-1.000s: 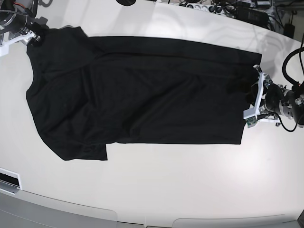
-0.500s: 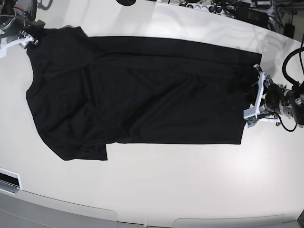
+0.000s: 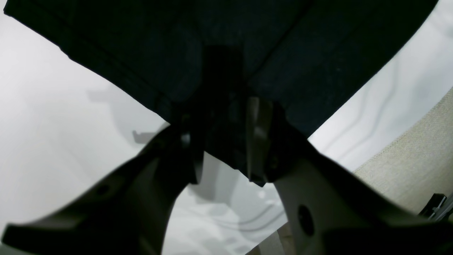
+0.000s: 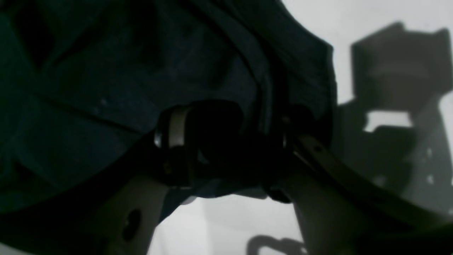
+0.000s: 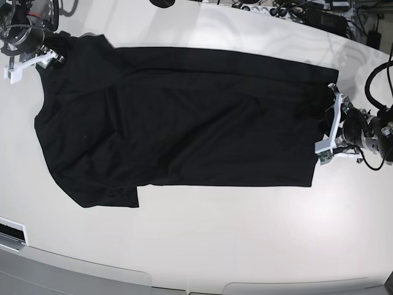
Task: Layout the t-shirt on the table in an organized manner, then fold the t-shirt properly
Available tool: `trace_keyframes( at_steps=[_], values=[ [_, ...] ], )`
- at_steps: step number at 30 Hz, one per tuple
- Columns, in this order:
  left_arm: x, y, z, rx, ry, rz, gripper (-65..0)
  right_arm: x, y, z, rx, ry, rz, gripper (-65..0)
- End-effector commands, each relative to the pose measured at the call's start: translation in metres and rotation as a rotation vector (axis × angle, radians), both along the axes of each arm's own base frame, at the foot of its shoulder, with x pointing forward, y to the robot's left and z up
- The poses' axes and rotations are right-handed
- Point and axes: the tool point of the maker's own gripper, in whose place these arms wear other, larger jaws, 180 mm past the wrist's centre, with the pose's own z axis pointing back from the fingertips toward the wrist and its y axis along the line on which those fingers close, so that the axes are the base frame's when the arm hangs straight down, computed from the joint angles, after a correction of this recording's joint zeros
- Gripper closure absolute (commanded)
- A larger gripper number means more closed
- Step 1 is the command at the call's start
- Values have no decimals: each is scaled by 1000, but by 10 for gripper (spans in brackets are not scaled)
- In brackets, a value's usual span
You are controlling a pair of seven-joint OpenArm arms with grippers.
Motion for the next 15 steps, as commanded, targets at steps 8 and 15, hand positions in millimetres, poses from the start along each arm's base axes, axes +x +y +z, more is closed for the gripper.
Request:
trace_keyframes(
  at_steps=[8, 15],
  values=[
    [10, 4, 11, -3, -35, 8, -212, 20, 9, 25, 6, -96, 165, 0],
    [10, 4, 11, -3, -35, 8, -211, 44, 23, 70, -44, -224, 308, 0]
  ],
)
